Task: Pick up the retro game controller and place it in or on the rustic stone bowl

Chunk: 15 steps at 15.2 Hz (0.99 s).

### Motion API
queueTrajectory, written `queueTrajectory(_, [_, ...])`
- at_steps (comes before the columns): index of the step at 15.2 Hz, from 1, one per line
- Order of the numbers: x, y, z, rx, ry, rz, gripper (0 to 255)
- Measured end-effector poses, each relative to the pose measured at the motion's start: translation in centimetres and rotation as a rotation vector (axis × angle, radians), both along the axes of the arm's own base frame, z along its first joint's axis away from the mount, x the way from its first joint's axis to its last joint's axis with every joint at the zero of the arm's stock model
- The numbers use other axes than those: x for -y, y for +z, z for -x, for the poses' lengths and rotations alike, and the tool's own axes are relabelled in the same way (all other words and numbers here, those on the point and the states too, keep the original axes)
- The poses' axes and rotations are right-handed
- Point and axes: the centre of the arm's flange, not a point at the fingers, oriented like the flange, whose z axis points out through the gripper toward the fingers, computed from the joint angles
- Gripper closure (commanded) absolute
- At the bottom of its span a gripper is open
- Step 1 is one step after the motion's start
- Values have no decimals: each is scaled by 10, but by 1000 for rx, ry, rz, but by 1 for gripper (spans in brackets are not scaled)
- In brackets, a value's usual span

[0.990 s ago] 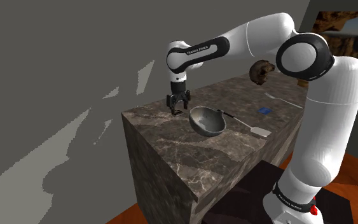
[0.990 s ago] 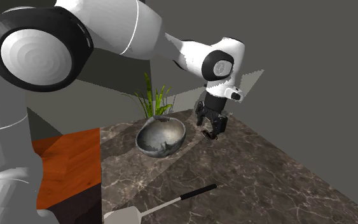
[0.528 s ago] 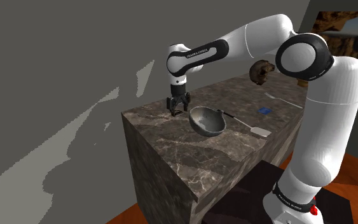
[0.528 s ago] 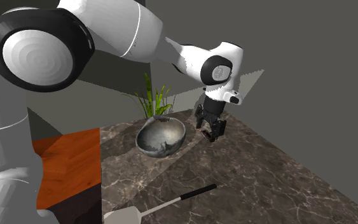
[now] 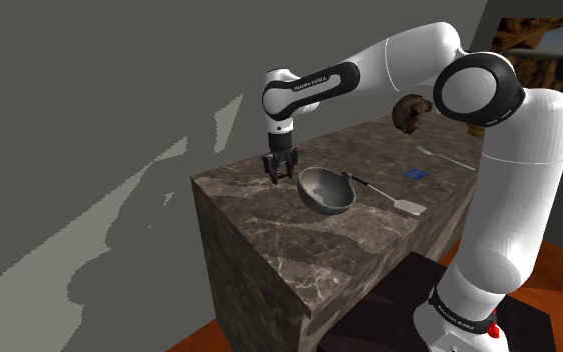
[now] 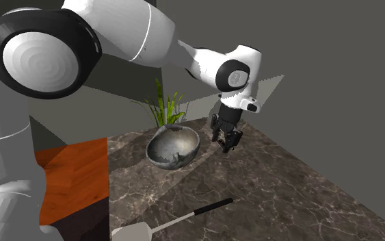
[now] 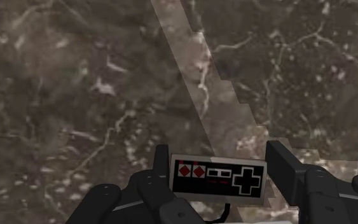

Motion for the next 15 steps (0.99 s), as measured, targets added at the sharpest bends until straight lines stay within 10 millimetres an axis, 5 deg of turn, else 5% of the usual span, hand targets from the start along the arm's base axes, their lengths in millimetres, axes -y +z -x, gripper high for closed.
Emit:
queueTrajectory(5, [0,3,0,0,0,0,255])
queueTrajectory(15, [0,53,0,1,0,0,255])
